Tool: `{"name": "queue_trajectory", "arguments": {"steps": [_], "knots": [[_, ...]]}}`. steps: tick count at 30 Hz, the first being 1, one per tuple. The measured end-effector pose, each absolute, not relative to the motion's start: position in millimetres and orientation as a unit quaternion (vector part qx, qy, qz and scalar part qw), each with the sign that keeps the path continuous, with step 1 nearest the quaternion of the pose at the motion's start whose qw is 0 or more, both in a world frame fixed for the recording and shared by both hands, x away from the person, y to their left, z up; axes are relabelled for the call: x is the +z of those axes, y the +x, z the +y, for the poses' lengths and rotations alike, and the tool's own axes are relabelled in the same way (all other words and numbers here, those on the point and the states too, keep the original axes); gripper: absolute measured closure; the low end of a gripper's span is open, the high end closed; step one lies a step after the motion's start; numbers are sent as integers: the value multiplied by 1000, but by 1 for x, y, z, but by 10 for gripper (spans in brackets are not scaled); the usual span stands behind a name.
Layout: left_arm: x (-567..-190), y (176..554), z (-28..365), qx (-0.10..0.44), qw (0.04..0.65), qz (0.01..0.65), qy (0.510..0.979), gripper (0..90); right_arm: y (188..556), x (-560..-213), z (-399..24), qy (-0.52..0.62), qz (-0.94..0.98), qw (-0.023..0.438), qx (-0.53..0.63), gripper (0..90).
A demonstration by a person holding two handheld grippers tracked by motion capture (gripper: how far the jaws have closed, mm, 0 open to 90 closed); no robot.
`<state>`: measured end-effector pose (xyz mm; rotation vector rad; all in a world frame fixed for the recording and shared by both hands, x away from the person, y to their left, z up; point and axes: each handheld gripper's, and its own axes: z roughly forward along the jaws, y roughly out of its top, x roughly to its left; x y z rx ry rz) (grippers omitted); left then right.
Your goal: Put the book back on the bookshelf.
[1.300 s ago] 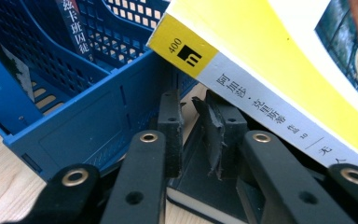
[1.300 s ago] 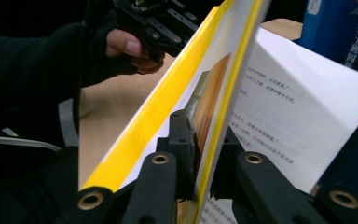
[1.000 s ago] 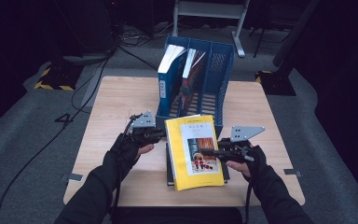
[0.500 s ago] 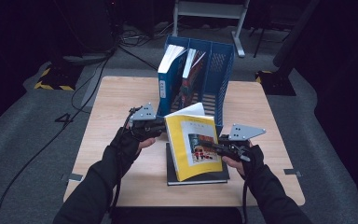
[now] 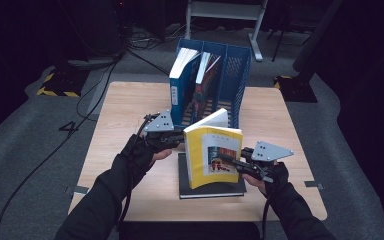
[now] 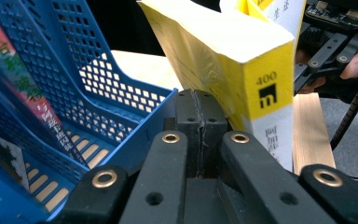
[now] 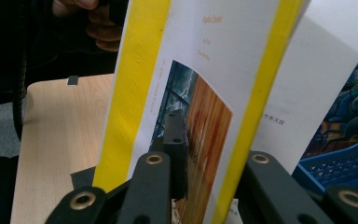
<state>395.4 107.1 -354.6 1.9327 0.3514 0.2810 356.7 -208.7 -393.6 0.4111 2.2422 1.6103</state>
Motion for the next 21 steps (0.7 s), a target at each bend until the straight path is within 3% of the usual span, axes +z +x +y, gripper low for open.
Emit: {"name": "queue_trajectory", "arguments": {"steps": [15, 19, 21], "knots": [[-359, 381, 100, 108, 563, 143, 807, 865, 347, -380, -220, 122, 787, 183, 576, 759], [-362, 379, 99, 106, 559, 145, 809, 828, 344, -377, -225, 118, 785, 185, 579, 790], [-364, 375, 100, 117, 552, 150, 812, 763, 342, -377, -226, 110, 788, 178, 579, 821]]}}
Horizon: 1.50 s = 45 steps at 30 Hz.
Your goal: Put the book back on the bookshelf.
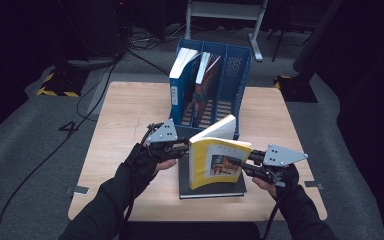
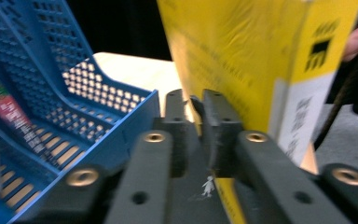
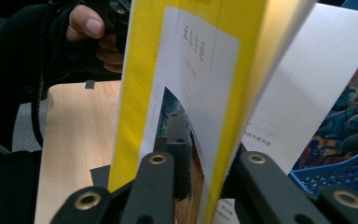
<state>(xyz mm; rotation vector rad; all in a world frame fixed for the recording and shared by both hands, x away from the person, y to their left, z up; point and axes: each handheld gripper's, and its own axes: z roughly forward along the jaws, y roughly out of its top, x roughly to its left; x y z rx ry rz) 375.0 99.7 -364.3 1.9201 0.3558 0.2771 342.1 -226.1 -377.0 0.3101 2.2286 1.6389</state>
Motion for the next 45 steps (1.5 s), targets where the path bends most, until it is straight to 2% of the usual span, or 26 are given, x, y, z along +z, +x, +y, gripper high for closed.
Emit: {"name": "queue_trajectory", "arguments": {"steps": [3, 5, 14, 25, 30, 35, 37, 41, 45], "knots": [[-367, 372, 103, 120, 550, 155, 812, 687, 341, -377, -227, 105, 789, 176, 579, 830], [-369, 370, 107, 125, 545, 161, 813, 678, 339, -377, -228, 100, 789, 171, 581, 851], [-385, 357, 120, 143, 506, 160, 836, 530, 331, -378, -230, 88, 792, 173, 578, 858], [-406, 342, 122, 122, 464, 154, 864, 323, 327, -379, -232, 89, 793, 176, 577, 858], [-419, 340, 109, 106, 462, 149, 868, 314, 325, -380, -232, 89, 792, 179, 576, 857], [-428, 344, 93, 77, 474, 145, 865, 367, 323, -380, -233, 90, 792, 182, 575, 848], [-426, 346, 89, 74, 490, 142, 857, 420, 322, -381, -234, 92, 792, 185, 575, 830], [-419, 350, 80, 68, 517, 135, 843, 468, 319, -382, -241, 97, 792, 194, 571, 808], [-404, 352, 70, 72, 543, 121, 828, 468, 318, -382, -246, 103, 791, 202, 569, 778]]}}
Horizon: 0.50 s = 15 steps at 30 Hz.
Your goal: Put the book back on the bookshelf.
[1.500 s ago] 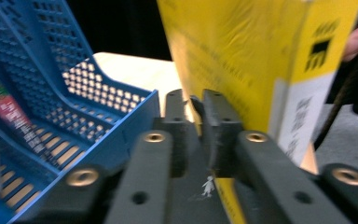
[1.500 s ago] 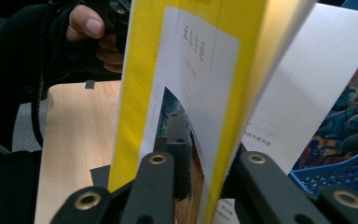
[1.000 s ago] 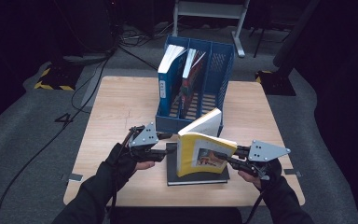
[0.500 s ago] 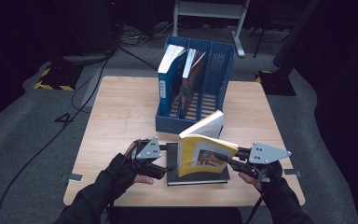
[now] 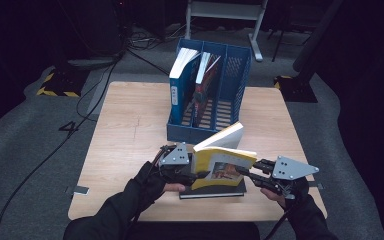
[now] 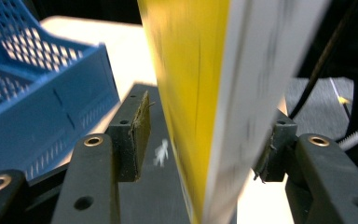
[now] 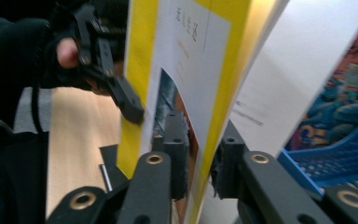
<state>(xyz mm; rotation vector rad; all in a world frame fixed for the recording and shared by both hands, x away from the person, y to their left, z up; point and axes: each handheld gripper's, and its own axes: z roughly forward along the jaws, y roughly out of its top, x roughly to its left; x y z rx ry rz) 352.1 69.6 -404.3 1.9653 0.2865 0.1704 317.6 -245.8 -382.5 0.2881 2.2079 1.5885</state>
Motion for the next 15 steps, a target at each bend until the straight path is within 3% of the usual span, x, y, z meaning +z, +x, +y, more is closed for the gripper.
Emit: {"name": "queue_trajectory", "arguments": {"steps": [15], "knots": [[-369, 355, 56, 90, 580, 127, 800, 515, 321, -388, -261, 145, 787, 221, 557, 753]]}}
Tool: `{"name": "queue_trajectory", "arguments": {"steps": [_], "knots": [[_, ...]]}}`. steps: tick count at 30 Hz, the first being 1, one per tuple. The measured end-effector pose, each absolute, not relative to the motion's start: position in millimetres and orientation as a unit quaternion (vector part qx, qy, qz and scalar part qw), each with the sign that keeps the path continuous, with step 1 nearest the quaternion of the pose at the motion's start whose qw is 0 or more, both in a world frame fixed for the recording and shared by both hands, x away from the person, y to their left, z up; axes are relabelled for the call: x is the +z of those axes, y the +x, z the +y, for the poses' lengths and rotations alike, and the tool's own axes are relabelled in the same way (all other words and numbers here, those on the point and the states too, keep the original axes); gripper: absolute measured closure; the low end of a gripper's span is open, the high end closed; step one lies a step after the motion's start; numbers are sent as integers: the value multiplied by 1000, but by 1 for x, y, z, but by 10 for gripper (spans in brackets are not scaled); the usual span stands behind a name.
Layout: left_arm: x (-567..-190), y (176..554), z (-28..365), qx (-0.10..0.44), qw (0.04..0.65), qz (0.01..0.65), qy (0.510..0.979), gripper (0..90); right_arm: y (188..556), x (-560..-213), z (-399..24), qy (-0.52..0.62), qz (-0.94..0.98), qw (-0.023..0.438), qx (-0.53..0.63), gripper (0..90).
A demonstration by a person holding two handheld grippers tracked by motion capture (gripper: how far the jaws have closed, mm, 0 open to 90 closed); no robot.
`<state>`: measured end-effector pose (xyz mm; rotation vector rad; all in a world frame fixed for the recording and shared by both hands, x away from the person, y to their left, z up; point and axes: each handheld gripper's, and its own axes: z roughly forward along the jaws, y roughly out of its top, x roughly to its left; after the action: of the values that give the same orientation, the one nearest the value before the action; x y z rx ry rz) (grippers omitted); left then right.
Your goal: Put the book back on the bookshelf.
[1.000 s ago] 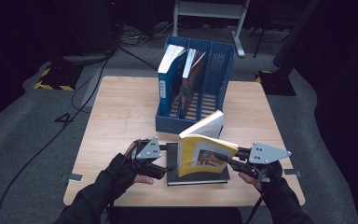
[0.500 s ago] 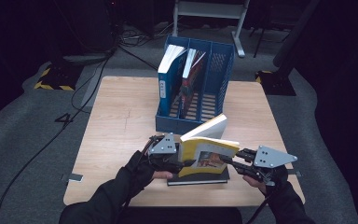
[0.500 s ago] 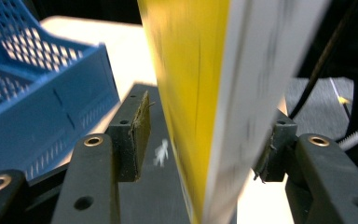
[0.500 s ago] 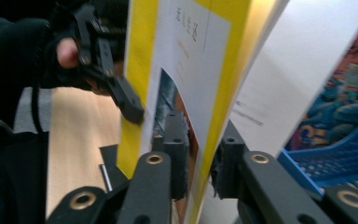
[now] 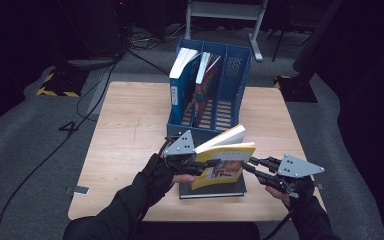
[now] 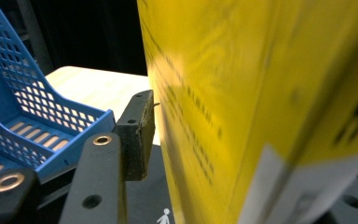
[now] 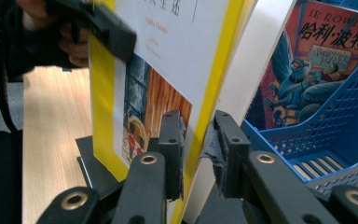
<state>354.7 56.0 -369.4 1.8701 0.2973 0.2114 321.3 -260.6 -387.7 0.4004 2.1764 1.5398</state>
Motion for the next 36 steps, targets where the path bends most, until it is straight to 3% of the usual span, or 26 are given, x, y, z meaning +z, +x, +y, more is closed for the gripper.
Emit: {"name": "queue_trajectory", "arguments": {"steps": [20, 26, 36], "knots": [[-349, 354, 46, 103, 568, 125, 807, 680, 324, -395, -259, 161, 793, 227, 542, 673], [-348, 355, 46, 111, 563, 133, 808, 731, 324, -400, -266, 179, 797, 227, 530, 579], [-349, 355, 47, 114, 568, 140, 803, 742, 340, -427, -296, 246, 817, 248, 458, 387]]}}
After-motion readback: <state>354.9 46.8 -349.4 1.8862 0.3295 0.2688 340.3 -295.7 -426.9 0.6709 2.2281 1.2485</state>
